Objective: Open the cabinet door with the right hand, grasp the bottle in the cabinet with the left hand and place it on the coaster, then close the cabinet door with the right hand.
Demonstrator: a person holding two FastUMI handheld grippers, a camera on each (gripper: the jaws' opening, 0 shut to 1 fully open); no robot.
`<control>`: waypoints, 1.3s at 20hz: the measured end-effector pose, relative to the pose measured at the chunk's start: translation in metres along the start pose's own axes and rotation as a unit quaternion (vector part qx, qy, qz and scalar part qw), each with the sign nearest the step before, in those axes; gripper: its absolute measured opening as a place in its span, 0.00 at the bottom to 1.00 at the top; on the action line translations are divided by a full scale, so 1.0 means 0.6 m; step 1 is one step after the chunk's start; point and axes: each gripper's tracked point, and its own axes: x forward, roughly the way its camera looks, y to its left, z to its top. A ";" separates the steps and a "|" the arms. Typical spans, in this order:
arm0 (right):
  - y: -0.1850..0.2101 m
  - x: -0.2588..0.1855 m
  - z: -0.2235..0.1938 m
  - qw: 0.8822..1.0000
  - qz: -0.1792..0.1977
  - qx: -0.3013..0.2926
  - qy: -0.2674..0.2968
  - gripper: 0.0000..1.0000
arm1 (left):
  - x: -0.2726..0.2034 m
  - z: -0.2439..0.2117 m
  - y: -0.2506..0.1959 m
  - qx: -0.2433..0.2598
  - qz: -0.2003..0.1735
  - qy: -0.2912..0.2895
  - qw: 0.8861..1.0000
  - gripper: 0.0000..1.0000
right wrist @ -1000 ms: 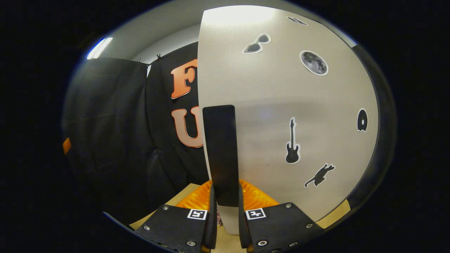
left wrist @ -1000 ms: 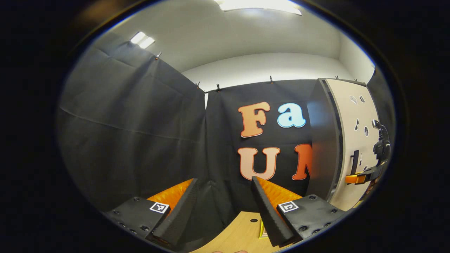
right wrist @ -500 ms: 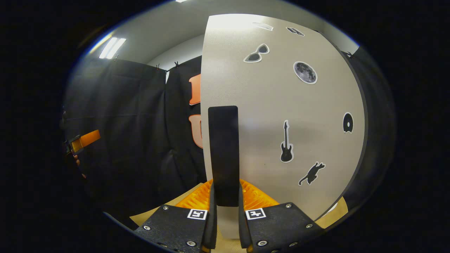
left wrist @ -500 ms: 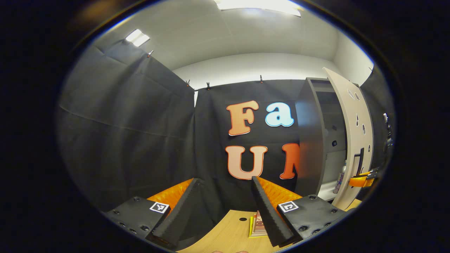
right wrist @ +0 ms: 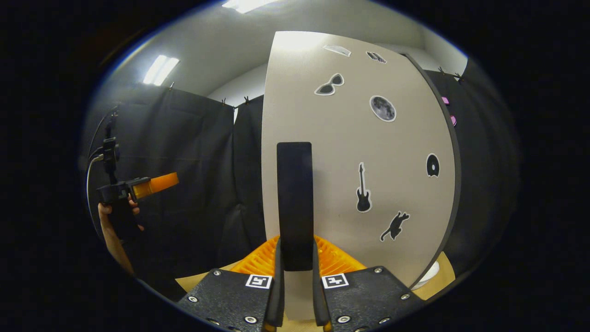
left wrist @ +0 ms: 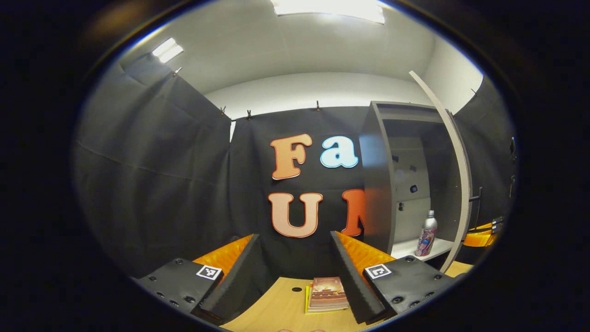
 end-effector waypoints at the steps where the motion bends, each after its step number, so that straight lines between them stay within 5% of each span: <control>1: 0.000 0.000 -0.002 1.000 0.003 0.000 -0.003 0.25 | 0.005 -0.005 -0.013 -0.001 -0.006 0.003 1.000 0.97; 26: -0.050 -0.075 0.016 0.993 0.007 0.055 -0.105 0.27 | 0.092 -0.135 -0.450 -0.024 -0.186 0.071 0.980 0.94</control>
